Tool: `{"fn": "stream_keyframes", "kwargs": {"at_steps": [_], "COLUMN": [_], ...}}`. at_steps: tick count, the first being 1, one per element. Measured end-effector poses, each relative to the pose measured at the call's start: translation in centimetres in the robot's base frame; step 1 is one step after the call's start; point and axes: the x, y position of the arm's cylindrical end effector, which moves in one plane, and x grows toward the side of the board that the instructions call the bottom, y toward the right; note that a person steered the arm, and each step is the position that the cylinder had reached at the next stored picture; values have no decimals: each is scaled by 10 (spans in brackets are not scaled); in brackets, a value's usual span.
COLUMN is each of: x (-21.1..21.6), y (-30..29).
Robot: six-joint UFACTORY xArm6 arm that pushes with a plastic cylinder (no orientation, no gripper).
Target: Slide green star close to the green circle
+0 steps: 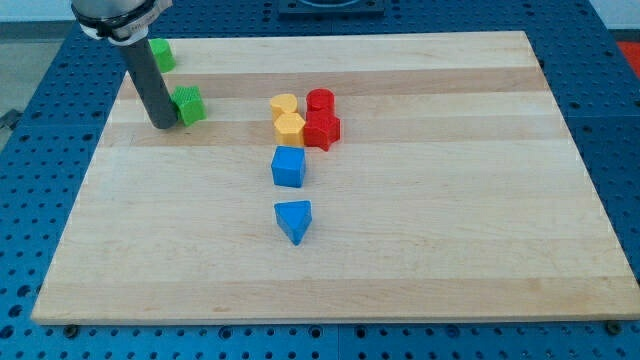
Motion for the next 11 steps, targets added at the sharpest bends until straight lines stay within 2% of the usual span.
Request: {"fn": "stream_keyframes", "kwargs": {"at_steps": [1,2,5,7,9,11], "x": [26,25,-68,-75,-116,-54], "y": [7,26,27,59,51,47]}}
